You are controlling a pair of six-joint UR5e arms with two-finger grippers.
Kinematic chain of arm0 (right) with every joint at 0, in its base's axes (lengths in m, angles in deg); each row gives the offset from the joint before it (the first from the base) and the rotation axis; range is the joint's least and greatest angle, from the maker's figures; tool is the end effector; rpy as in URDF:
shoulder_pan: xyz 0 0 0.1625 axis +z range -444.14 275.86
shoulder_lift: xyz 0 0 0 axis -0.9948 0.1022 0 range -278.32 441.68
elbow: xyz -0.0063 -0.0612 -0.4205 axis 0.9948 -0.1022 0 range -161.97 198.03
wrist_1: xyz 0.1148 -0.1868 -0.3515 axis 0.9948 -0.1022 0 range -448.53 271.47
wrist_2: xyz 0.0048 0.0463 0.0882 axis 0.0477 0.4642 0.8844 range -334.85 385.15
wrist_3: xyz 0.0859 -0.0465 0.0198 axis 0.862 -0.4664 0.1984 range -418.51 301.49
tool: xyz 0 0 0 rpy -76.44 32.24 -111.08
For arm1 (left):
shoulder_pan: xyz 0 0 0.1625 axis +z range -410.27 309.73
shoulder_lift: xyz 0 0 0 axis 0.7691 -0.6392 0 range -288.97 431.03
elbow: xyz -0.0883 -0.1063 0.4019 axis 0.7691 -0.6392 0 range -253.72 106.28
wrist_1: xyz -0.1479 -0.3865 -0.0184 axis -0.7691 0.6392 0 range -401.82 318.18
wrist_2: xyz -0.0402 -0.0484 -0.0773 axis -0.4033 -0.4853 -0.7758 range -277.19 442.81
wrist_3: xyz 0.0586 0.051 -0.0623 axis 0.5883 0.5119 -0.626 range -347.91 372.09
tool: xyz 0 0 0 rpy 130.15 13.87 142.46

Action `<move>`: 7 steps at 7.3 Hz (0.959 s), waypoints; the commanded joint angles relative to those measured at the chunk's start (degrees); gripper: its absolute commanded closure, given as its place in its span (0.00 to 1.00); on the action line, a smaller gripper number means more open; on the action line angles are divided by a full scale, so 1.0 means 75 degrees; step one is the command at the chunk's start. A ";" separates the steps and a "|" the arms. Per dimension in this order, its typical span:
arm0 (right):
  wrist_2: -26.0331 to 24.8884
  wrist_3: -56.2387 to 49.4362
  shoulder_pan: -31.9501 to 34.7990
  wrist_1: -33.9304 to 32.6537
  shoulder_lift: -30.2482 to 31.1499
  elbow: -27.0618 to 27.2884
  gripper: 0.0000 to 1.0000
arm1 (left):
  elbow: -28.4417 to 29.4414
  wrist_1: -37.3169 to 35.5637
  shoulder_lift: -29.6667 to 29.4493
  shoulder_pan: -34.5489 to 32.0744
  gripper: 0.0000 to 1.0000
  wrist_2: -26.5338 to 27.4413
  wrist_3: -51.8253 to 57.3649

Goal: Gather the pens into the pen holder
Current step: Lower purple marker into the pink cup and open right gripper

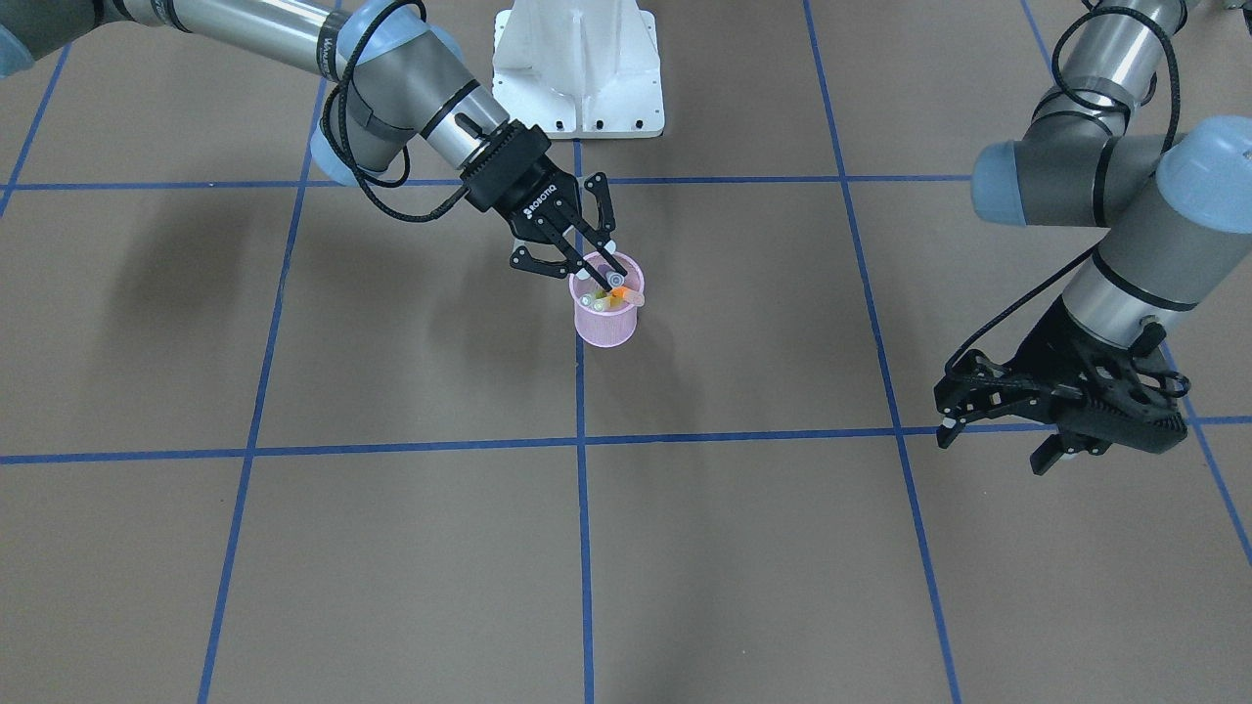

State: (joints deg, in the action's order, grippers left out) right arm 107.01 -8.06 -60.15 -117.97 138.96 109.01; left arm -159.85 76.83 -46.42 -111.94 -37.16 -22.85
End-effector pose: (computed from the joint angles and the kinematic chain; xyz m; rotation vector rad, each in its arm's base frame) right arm -0.5312 -0.3977 0.1956 0.9565 -1.3386 -0.0907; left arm 0.2512 -0.6422 0.3568 0.5020 0.8789 0.1329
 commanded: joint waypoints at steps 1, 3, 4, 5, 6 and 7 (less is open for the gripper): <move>-0.0075 0.0000 -0.0104 0.0000 0.0004 -0.0084 1.00 | 0.0314 0.0374 0.0004 0.0008 0.01 0.0000 0.0007; -0.0285 0.0000 -0.0233 0.0000 -0.0019 -0.0096 0.06 | 0.0362 0.0387 -0.0008 0.0008 0.01 0.0000 0.0007; -0.0321 0.0012 -0.0233 0.0000 -0.0008 -0.0096 0.01 | 0.0362 0.0376 -0.0008 0.0008 0.01 0.0000 0.0007; -0.0321 0.0012 -0.0244 0.0000 -0.0008 -0.0085 0.01 | 0.0362 0.0387 -0.0008 0.0008 0.01 0.0000 0.0007; -0.0309 -0.0011 -0.0233 -0.0058 -0.0019 0.0101 0.01 | 0.0362 0.0376 -0.0043 0.0008 0.01 -0.0011 0.0007; -0.0216 0.0000 -0.0152 -0.0488 0.0004 0.0347 0.01 | 0.0351 0.0248 -0.0124 -0.0143 0.01 -0.0081 -0.0005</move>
State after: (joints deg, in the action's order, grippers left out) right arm 104.84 -8.07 -61.76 -119.01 138.88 109.73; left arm -157.15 79.45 -46.81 -112.14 -37.34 -22.82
